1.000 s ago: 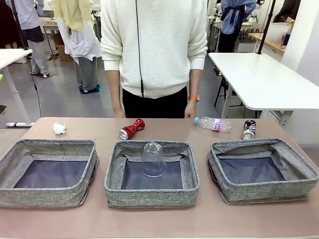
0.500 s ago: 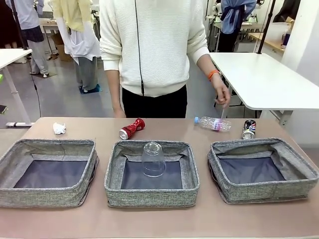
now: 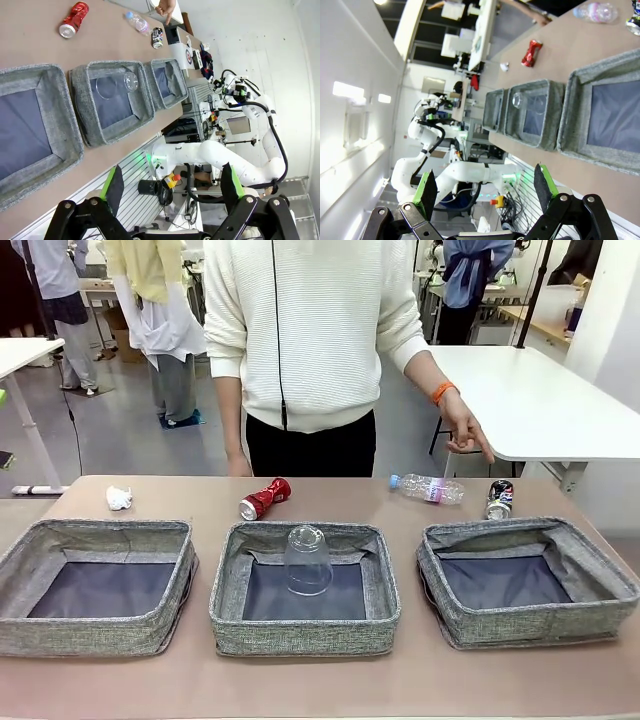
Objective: Sort the waste into the appropriate baskets.
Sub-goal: Pick up the waste item pointed out by the person.
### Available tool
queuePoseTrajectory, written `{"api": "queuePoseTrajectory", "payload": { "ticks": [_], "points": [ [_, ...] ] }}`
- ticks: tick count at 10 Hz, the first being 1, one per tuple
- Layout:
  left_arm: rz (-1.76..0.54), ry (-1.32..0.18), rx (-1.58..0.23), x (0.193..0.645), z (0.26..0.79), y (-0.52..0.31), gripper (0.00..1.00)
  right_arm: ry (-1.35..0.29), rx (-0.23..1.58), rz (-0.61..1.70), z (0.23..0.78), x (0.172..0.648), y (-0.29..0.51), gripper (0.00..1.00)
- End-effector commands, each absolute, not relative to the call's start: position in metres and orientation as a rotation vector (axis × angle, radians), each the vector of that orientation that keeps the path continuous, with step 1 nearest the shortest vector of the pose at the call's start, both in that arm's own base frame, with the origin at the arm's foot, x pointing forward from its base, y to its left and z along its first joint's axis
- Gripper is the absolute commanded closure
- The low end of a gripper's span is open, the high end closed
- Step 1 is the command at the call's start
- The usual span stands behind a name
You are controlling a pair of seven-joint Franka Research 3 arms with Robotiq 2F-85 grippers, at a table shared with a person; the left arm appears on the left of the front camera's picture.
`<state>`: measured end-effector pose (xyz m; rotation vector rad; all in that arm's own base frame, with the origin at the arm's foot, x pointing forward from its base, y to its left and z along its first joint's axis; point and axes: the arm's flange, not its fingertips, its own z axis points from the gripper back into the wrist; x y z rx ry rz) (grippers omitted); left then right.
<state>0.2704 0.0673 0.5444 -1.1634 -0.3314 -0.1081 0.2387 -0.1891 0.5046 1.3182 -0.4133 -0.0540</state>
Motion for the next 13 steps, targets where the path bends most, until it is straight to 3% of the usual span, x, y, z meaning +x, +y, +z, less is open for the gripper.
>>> {"api": "queuePoseTrajectory", "payload": {
  "ticks": [1, 4, 5, 9, 11, 12, 13],
  "points": [
    [-0.118, -0.333, -1.17, 0.268, 0.545, 0.07, 0.0, -0.432, 1.322, -0.03, 0.506, 0.239, -0.189, 0.0],
    [-0.118, -0.333, -1.17, 0.268, 0.545, 0.07, 0.0, -0.413, 1.318, -0.054, 0.505, 0.239, -0.189, 0.0],
    [-0.118, -0.333, -1.17, 0.268, 0.545, 0.07, 0.0, -0.506, 1.147, 0.02, 0.503, 0.268, -0.174, 0.0],
    [-0.118, -0.333, -1.17, 0.268, 0.545, 0.07, 0.0, -0.25, 0.378, 0.049, 0.472, 0.412, -0.102, 0.0],
    [-0.118, -0.333, -1.17, 0.268, 0.545, 0.07, 0.0, -0.281, 0.277, 0.058, 0.461, 0.431, -0.097, 0.0],
    [-0.118, -0.333, -1.17, 0.268, 0.545, 0.07, 0.0, -0.282, 0.345, 0.058, 0.469, 0.415, -0.102, 0.0],
    [-0.118, -0.333, -1.17, 0.268, 0.545, 0.07, 0.0, -0.345, 0.354, 0.098, 0.46, 0.431, -0.083, 0.0]
  ]
}}
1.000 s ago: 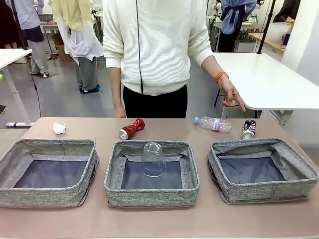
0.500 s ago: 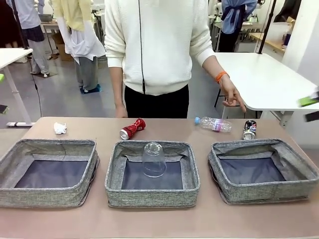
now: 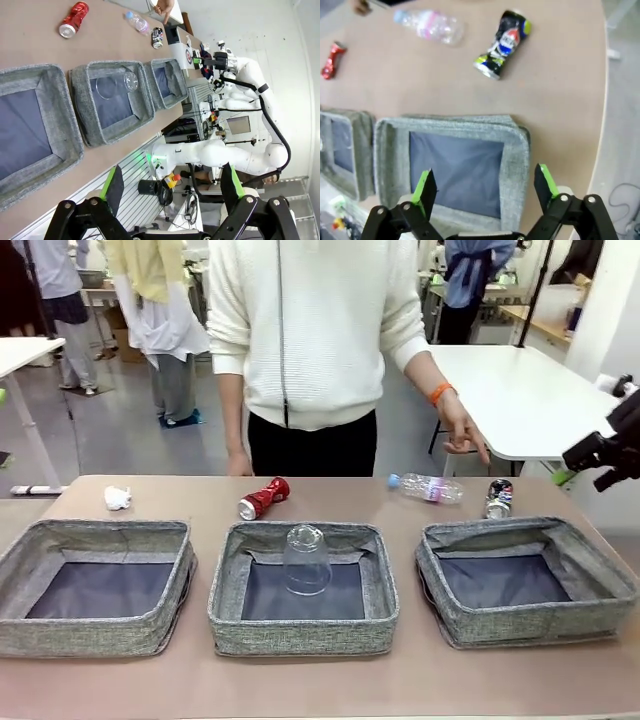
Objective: Sort the waste into the appropriate baskets.
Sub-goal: Pick up the waste item pointed out by the person.
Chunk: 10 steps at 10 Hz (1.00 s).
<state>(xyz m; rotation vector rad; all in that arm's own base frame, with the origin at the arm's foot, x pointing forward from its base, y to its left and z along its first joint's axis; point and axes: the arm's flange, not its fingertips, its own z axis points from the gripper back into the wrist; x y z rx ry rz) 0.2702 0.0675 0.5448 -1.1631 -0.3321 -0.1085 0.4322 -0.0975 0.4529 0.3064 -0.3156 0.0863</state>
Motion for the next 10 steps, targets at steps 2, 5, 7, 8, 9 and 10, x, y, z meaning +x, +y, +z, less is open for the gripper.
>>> {"api": "queuePoseTrajectory", "payload": {
  "ticks": [2, 5, 7, 8, 9, 10],
  "points": [
    [-0.118, -0.333, -1.17, 0.268, 0.545, 0.07, 0.0, -0.353, 0.225, -0.031, 0.449, 0.441, -0.09, 0.0],
    [-0.118, -0.333, -1.17, 0.268, 0.545, 0.07, 0.0, -0.383, 0.229, -0.052, 0.423, 0.511, -0.084, 0.0],
    [-0.118, -0.333, -1.17, 0.268, 0.545, 0.07, 0.0, -0.329, 0.209, -0.033, 0.402, 0.564, -0.082, 0.0],
    [-0.118, -0.333, -1.17, 0.268, 0.545, 0.07, 0.0, -0.315, 0.174, -0.06, 0.392, 0.586, -0.08, 0.0],
    [-0.118, -0.333, -1.17, 0.268, 0.545, 0.07, 0.0, -0.294, 0.136, -0.072, 0.382, 0.602, -0.077, 0.0],
    [-0.118, -0.333, -1.17, 0.268, 0.545, 0.07, 0.0, -0.283, 0.109, -0.076, 0.372, 0.616, -0.074, 0.0]
  ]
}}
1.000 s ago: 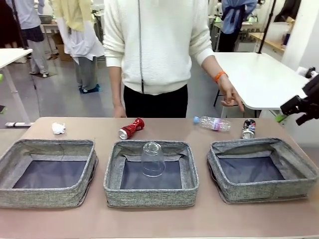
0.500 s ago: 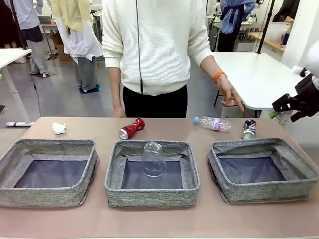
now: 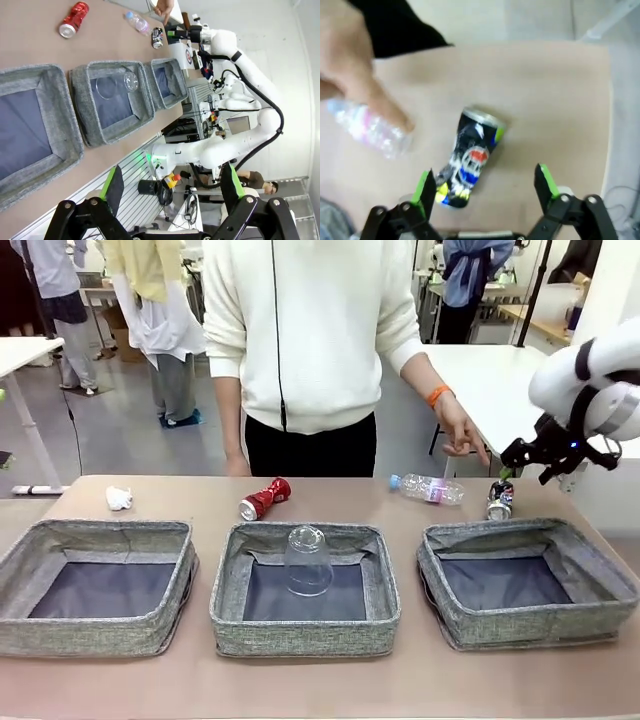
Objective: Sort the waste into the appropriate baskets.
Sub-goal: Pick up the waste item pointed out by the person.
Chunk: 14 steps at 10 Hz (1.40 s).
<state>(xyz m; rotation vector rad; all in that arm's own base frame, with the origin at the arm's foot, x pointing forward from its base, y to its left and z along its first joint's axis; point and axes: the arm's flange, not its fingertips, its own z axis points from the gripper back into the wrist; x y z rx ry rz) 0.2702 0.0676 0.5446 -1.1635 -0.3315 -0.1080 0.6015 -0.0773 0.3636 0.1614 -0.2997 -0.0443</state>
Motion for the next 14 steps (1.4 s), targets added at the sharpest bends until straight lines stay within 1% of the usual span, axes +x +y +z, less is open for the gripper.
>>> {"api": "queuePoseTrajectory", "payload": {
  "ticks": [1, 3, 5, 11, 14],
  "points": [
    [-0.118, -0.333, -1.17, 0.268, 0.545, 0.07, 0.0, -0.274, 0.104, -0.082, 0.362, 0.624, -0.073, 0.0],
    [-0.118, -0.333, -1.17, 0.268, 0.545, 0.07, 0.0, -0.234, 0.08, -0.12, 0.344, 0.634, -0.073, 0.0],
    [-0.118, -0.333, -1.17, 0.268, 0.545, 0.07, 0.0, -0.215, 0.07, -0.15, 0.332, 0.633, -0.073, 0.0],
    [-0.118, -0.333, -1.17, 0.268, 0.545, 0.07, 0.0, -0.068, 0.12, -0.206, 0.301, 0.626, -0.076, 0.0],
    [-0.118, -0.333, -1.17, 0.268, 0.545, 0.07, 0.0, -0.033, 0.148, -0.208, 0.293, 0.628, -0.075, 0.0]
  ]
}}
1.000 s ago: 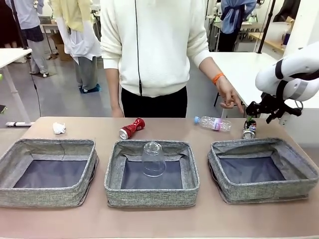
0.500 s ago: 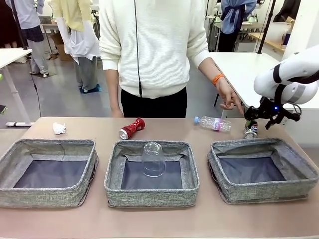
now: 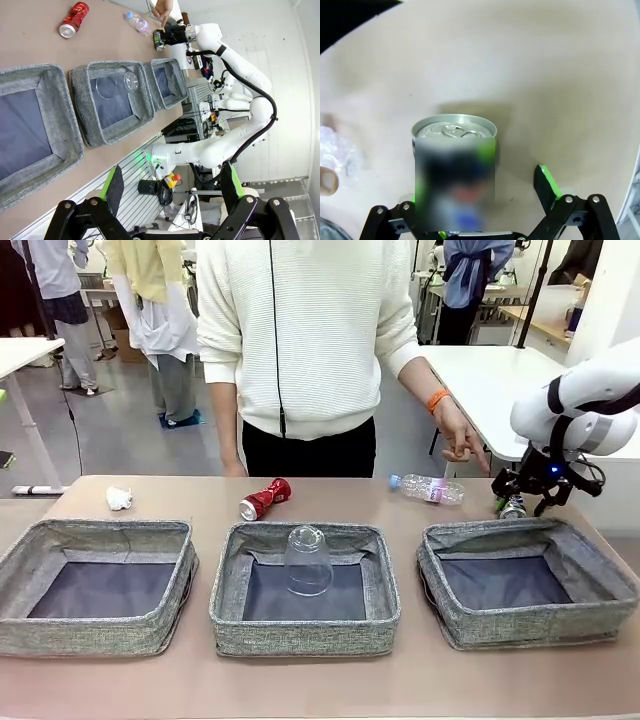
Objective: Sort the waste into the appropriate baskets.
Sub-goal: Pick up the waste item pointed out by the person.
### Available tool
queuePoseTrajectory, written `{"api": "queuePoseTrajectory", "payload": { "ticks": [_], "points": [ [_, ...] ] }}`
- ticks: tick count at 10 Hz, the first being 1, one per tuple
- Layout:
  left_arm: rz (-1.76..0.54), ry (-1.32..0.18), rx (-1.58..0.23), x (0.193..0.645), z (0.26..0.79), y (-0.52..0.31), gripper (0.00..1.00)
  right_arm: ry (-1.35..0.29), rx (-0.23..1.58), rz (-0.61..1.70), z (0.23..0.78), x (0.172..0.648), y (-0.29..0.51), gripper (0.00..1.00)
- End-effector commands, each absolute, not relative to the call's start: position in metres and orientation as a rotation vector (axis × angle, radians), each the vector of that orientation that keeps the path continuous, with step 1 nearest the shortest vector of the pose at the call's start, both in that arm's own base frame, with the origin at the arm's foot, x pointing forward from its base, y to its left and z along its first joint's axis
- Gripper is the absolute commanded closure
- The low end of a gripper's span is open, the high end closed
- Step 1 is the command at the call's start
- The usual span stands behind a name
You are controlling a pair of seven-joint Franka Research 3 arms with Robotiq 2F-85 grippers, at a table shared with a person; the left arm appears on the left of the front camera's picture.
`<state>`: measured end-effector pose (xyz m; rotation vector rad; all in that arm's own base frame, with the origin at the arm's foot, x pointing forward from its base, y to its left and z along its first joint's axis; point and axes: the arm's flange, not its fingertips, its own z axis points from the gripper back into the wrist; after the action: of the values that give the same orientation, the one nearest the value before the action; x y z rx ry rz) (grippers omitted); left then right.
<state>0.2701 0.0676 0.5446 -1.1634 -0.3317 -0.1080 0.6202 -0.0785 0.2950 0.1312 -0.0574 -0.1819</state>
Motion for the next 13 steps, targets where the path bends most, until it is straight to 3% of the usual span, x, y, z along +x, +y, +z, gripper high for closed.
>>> {"api": "queuePoseTrajectory", "payload": {
  "ticks": [1, 3, 4, 5, 6, 7, 8, 13],
  "points": [
    [-0.118, -0.333, -1.17, 0.2681, 0.5451, 0.0696, 0.0, -0.027, 0.149, -0.21, 0.2917, 0.6277, -0.0754, 0.0],
    [-0.118, -0.333, -1.17, 0.2681, 0.5451, 0.0696, 0.0, -0.016, 0.144, -0.204, 0.2938, 0.6263, -0.075, 0.0],
    [-0.118, -0.333, -1.17, 0.2681, 0.5451, 0.0696, 0.0, 0.004, 0.154, -0.193, 0.2958, 0.625, -0.0749, 0.6],
    [-0.118, -0.333, -1.17, 0.2681, 0.5451, 0.0696, 0.0, 0.011, 0.158, -0.193, 0.2966, 0.6246, -0.0753, 0.6],
    [-0.118, -0.333, -1.17, 0.2681, 0.5451, 0.0696, 0.0, 0.015, 0.155, -0.195, 0.2965, 0.6244, -0.0758, 1.0],
    [-0.118, -0.333, -1.17, 0.2681, 0.5451, 0.0696, 0.0, 0.015, 0.163, -0.194, 0.2974, 0.6225, -0.0763, 0.65],
    [-0.118, -0.333, -1.17, 0.2681, 0.5451, 0.0696, 0.0, 0.019, 0.165, -0.194, 0.2986, 0.6214, -0.0765, 1.0],
    [-0.118, -0.333, -1.17, 0.2681, 0.5451, 0.0696, 0.0, 0.036, 0.162, -0.191, 0.2969, 0.6215, -0.0781, 1.0]
  ]
}}
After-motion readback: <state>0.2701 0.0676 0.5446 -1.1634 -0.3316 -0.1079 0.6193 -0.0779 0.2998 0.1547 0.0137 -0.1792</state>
